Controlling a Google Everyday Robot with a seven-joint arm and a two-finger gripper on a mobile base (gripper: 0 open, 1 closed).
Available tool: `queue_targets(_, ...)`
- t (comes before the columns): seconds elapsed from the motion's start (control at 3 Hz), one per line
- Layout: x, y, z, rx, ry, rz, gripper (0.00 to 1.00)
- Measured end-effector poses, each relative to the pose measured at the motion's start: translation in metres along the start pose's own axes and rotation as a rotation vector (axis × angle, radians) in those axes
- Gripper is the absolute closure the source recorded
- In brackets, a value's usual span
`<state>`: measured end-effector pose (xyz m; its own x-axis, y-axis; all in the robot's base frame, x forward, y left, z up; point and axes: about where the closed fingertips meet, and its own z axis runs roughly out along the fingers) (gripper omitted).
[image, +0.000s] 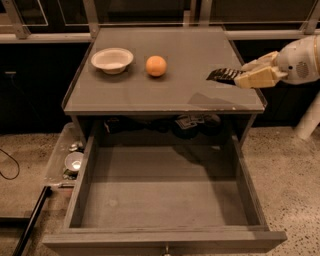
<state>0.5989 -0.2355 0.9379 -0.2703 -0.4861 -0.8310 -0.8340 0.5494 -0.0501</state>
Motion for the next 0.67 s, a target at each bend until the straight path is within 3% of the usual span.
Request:
queue_targets(0.33, 0.028, 0.028, -0.016, 0.068, 0.002, 0.039, 1.0)
queue_targets(0.67, 0.086, 0.059, 0.003, 0.065, 0.045, 0.138, 1.0)
